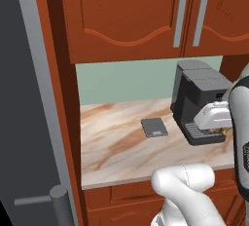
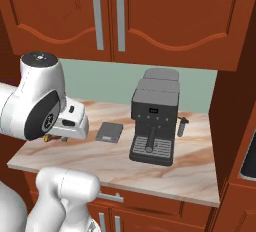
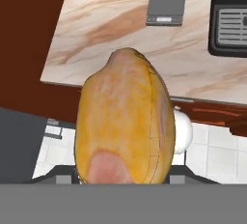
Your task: Take the chicken drumstick from the fridge and place it on the digital scale on the counter by the fridge. Wait a few seconds for a reading, then move it to the plate on the dining counter.
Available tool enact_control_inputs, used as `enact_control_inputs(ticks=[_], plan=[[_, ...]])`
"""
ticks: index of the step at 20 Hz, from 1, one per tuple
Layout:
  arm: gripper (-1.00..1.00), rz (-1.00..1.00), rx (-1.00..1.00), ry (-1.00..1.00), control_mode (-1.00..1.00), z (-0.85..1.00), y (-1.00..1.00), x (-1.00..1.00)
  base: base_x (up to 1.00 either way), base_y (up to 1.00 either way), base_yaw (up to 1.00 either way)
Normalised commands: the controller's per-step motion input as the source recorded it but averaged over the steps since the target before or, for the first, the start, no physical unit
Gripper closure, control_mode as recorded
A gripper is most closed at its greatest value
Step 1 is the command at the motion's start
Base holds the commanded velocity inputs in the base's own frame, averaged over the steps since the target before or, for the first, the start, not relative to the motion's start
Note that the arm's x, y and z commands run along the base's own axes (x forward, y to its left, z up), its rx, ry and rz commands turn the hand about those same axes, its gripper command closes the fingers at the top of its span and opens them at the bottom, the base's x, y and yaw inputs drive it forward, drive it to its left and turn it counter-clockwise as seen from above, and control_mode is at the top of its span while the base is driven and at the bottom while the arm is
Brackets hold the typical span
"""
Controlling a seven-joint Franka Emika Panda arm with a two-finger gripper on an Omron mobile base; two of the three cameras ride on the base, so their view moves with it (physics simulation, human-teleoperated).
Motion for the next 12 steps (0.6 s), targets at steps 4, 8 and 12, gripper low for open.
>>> enact_control_inputs(ticks=[4,8,12], plan=[[1.0,-0.03,0.04,0.0,-1.0,-0.46,0.49,0.62,0.0,0.0,0.0],[1.0,-0.16,-0.02,0.0,-1.0,-0.09,0.67,0.43,0.0,0.0,0.0],[1.0,-0.19,-0.11,0.03,-1.0,-0.05,0.49,0.54,0.0,0.0,0.0]])
